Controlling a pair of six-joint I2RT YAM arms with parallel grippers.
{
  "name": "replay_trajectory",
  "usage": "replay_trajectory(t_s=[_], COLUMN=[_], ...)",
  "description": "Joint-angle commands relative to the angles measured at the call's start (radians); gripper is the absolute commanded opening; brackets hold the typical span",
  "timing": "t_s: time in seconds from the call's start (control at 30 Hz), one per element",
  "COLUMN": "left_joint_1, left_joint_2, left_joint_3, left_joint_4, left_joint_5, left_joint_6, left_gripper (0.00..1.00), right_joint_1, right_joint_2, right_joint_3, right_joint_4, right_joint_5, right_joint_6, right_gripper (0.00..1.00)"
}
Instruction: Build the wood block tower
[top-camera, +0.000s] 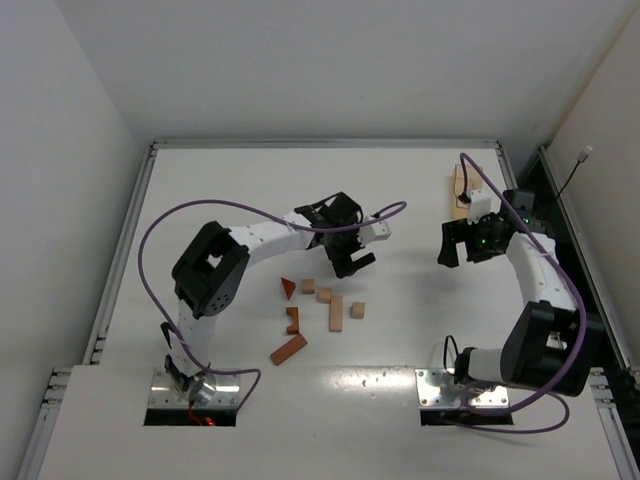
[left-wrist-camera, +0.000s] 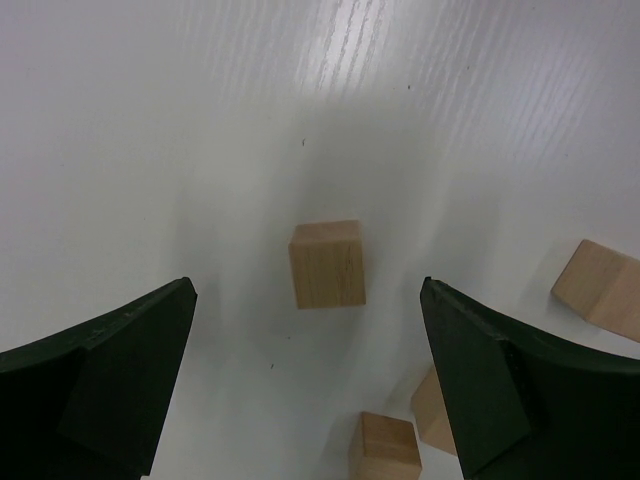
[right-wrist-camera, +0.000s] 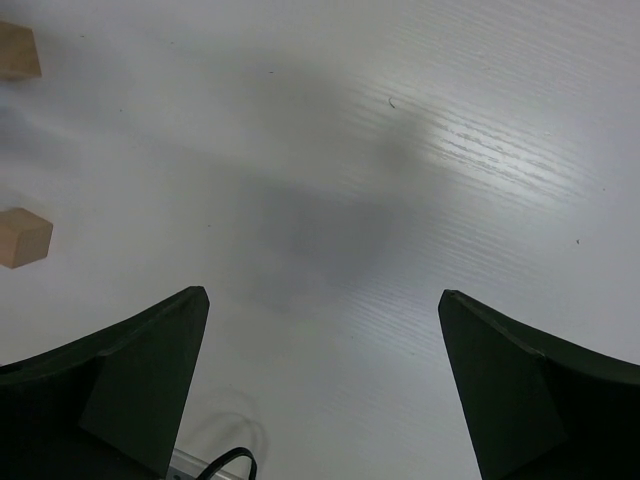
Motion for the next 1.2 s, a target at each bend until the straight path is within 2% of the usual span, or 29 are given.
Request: replay_trajectory(t_s=[0.0, 0.07, 0.17, 0.27, 0.3, 0.37, 0.4, 0.5, 0.6, 0.67, 0.7, 0.73, 0.8, 0.83, 0.97, 1.07, 1.17], left_joint_1=[-0.012, -0.012, -0.012, -0.012, -0.012, -0.012, -0.012, 0.011, 0.024, 0.060, 0.070, 0.081, 0.081, 0.071, 0.070, 0.081, 0.090], left_joint_2=[0.037, 0.052, 0.075, 0.095, 0.096, 0.105, 0.105, 0.094, 0.045, -0.013, -0.036, -0.058, -0.108, -0.119, -0.090, 0.000, 0.039], left_joint_3=[0.038, 0.038, 0.047, 0.047, 0.057, 0.057, 0.057, 0.045, 0.011, -0.017, -0.055, -0.070, -0.095, -0.115, -0.126, -0.059, -0.035], left_joint_4=[-0.003, 0.007, 0.007, 0.016, 0.017, 0.017, 0.017, 0.041, 0.064, 0.087, 0.098, 0.098, 0.084, 0.061, 0.001, -0.094, -0.115], left_joint_5=[0.026, 0.026, 0.026, 0.026, 0.026, 0.015, 0.015, -0.006, -0.020, -0.020, -0.047, -0.084, -0.263, -0.402, -0.611, -0.641, -0.615], left_joint_6=[0.031, 0.031, 0.031, 0.031, 0.031, 0.031, 0.006, -0.053, -0.124, -0.239, -0.359, -0.417, -0.530, -0.635, -0.759, -0.836, -0.876], left_gripper=[0.91, 0.89, 0.80, 0.64, 0.52, 0.37, 0.20, 0.00, 0.00, 0.00, 0.00, 0.00, 0.00, 0.00, 0.00, 0.00, 0.00], right_joint_1=[-0.027, -0.027, -0.036, -0.046, -0.046, -0.046, -0.046, -0.046, -0.046, -0.035, -0.035, -0.035, -0.035, -0.026, -0.012, 0.013, 0.023], right_joint_2=[0.013, 0.025, 0.043, 0.052, 0.052, 0.062, 0.062, 0.071, 0.071, 0.071, 0.071, 0.071, 0.071, 0.085, 0.108, 0.099, 0.098], right_joint_3=[0.054, 0.065, 0.074, 0.074, 0.074, 0.074, 0.074, 0.074, 0.074, 0.074, 0.074, 0.074, 0.074, 0.074, 0.065, 0.056, 0.056], right_joint_4=[-0.005, -0.005, -0.015, -0.015, -0.015, -0.015, -0.015, -0.015, -0.005, -0.005, -0.005, -0.005, 0.004, 0.004, 0.018, 0.050, 0.050], right_joint_5=[-0.059, -0.059, -0.068, -0.068, -0.068, -0.068, -0.077, -0.088, -0.099, -0.099, -0.108, -0.108, -0.141, -0.142, -0.191, -0.148, -0.148], right_joint_6=[-0.024, -0.034, -0.034, -0.043, -0.043, -0.043, -0.043, -0.043, -0.034, -0.021, -0.012, -0.012, 0.014, 0.037, 0.112, 0.143, 0.163], right_gripper=[0.96, 0.96, 0.95, 0.94, 0.94, 0.94, 0.94, 0.93, 0.93, 0.92, 0.92, 0.92, 0.90, 0.89, 0.89, 0.89, 0.89])
